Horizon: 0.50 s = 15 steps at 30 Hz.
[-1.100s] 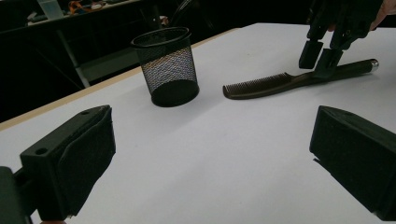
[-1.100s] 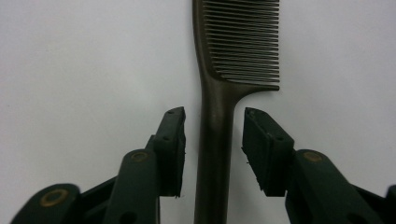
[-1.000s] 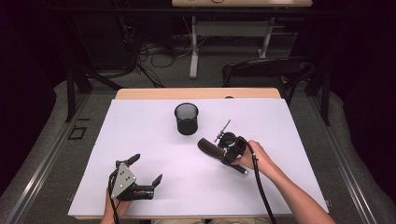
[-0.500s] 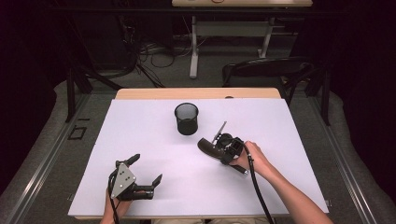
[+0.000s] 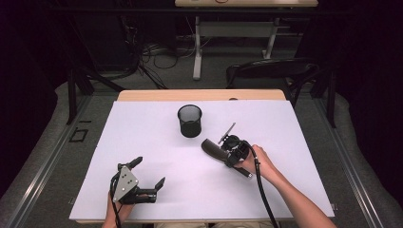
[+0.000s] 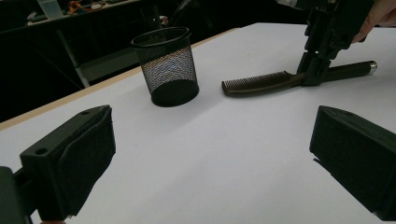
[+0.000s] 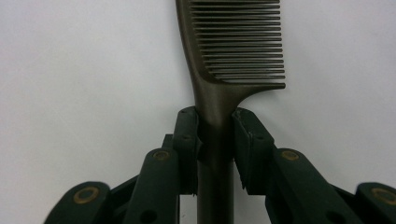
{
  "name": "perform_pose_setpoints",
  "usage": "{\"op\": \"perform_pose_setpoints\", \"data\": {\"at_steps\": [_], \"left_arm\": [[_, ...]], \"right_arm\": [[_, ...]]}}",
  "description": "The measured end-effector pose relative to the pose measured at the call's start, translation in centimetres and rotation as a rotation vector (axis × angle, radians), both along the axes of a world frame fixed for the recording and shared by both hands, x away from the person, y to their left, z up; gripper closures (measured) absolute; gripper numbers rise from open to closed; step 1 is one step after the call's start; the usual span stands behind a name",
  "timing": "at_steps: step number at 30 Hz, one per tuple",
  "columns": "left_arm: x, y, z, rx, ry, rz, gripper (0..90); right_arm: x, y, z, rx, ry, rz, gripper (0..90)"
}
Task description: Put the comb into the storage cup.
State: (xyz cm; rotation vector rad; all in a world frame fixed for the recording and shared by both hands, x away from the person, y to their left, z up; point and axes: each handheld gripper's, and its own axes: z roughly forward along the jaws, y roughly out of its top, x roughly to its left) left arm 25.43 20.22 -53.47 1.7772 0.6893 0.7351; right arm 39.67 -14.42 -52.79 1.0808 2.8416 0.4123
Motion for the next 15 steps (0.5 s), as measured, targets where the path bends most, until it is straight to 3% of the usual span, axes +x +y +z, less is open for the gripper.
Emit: {"op": "perform_pose_setpoints", "data": {"at_steps": [1,8,15], "left_arm": [[0.0,0.0,0.0,-0.001,0.000,0.000,0.1],[0.0,0.0,0.0,0.001,0.001,0.000,0.1],[0.0,0.0,0.0,0.003,0.003,0.000,0.1]], "right_arm": [[0.0,-0.2,0.1,0.025,-0.002,-0.012,72.6],[-0.3,-0.7,0.7,0.054,-0.018,-0.007,72.5],[-0.7,-1.7,1.5,0.114,-0.047,-0.018,72.5]]}}
